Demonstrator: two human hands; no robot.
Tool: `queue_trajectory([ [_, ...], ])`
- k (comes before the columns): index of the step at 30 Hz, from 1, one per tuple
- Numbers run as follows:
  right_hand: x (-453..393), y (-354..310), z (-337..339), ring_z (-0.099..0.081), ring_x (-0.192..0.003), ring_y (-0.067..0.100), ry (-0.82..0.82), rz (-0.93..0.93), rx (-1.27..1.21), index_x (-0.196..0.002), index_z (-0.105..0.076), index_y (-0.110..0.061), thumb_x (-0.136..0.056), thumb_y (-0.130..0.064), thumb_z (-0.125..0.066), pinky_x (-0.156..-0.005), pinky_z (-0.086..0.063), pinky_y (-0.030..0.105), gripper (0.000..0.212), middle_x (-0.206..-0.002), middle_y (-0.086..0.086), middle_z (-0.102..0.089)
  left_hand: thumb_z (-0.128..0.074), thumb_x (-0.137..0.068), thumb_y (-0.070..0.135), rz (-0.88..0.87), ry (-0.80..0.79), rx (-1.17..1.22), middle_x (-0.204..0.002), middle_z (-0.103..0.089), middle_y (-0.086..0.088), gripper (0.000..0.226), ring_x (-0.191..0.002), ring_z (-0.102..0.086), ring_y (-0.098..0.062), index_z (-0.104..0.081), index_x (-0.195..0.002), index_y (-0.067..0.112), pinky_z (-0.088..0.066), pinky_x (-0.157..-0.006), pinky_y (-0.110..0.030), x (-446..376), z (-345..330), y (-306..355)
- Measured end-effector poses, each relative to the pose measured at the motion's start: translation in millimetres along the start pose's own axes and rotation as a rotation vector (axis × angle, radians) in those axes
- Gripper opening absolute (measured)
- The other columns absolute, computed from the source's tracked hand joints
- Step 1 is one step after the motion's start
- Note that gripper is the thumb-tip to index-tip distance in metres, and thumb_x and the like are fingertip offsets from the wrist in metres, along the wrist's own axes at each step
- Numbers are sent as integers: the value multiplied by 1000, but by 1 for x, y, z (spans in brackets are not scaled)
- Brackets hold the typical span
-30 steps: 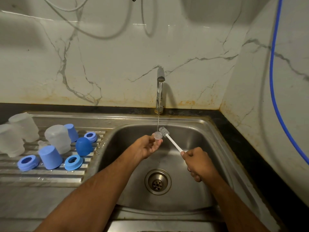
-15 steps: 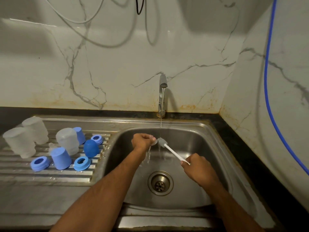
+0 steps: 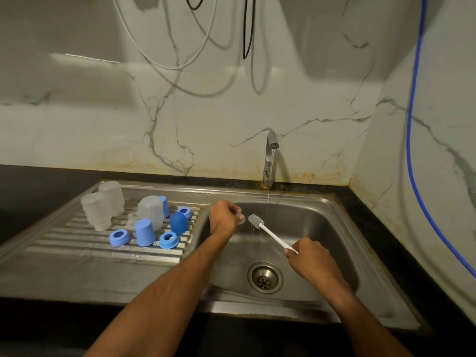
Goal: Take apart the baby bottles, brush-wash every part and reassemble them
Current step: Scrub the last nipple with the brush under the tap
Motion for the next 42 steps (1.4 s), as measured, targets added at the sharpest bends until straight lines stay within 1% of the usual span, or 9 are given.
queue_trajectory([
  [8, 44, -31, 11, -65, -79, 26, 57, 60, -58, -74, -57, -19, -96, -50, -56, -66, -51, 35, 38, -79, 1, -66, -78, -84, 9, -44, 57, 23, -84, -69, 2, 6, -82, -63, -10, -74, -82, 13, -48, -78, -24, 33, 56, 4],
  [12, 66, -51, 20, -66, -81, 27, 61, 97, -81, -84, -65, -17, -98, -48, -56, -70, -52, 35, 35, -79, 0, -67, -80, -84, 13, -41, 110, 33, -85, -72, 1, 6, -84, -67, -12, -76, -88, 13, -55, -80, -29, 44, 88, 1],
  [16, 92, -70, 24, -66, -89, 28, 74, 116, -110, -96, -67, -19, -99, -47, -57, -76, -54, 38, 30, -90, 2, -69, -83, -80, 12, -49, 147, 43, -79, -72, 0, 11, -80, -69, -14, -73, -77, 17, -58, -78, -32, 55, 125, -3],
  [20, 117, -93, 23, -64, -71, 19, 76, 159, -109, -94, -70, -20, -98, -48, -57, -64, -48, 31, 32, -74, -3, -66, -86, -78, 15, -56, 207, 21, -73, -72, 0, 14, -74, -70, -15, -73, -73, 16, -59, -72, -32, 65, 164, -14],
  [23, 135, -116, 16, -67, -83, 26, 56, 194, -122, -99, -69, -21, -97, -51, -57, -70, -53, 34, 33, -86, 0, -70, -85, -79, 12, -6, 245, 5, -76, -71, -2, 9, -74, -68, -15, -75, -80, 11, -53, -68, -26, 79, 195, -31],
  [28, 160, -156, 2, -66, -82, 24, 11, 281, -132, -98, -70, -22, -99, -46, -58, -71, -53, 34, 27, -84, -1, -68, -88, -73, 15, 37, 337, -32, -72, -71, 0, 14, -74, -70, -18, -74, -73, 16, -53, -70, -27, 94, 248, -68],
  [33, 172, -196, -19, -59, -72, 11, -29, 338, -112, -103, -69, -25, -99, -50, -56, -54, -40, 27, 29, -83, -6, -64, -86, -78, 15, 114, 419, -49, -80, -74, -4, 10, -82, -70, -20, -78, -84, 13, -55, -77, -30, 102, 296, -109],
  [37, 174, -221, -31, -60, -76, 12, -46, 374, -90, -102, -66, -21, -100, -50, -56, -60, -45, 30, 30, -87, -6, -64, -86, -77, 16, 173, 429, -98, -85, -76, -7, 12, -84, -71, -22, -79, -86, 14, -58, -85, -36, 98, 319, -133],
  [42, 166, -248, -50, -59, -77, 14, -63, 410, -75, -103, -68, -21, -100, -49, -55, -62, -42, 30, 31, -88, -6, -63, -84, -77, 8, 209, 459, -74, -73, -70, 2, 20, -78, -69, -17, -71, -71, 21, -57, -79, -31, 89, 335, -156],
])
Point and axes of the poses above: each hand's wrist, its own x-axis away from the middle knuckle, its own z-axis out of the back of the hand, y = z × x, the point moved 7 cm from there along -x, towards the middle knuckle
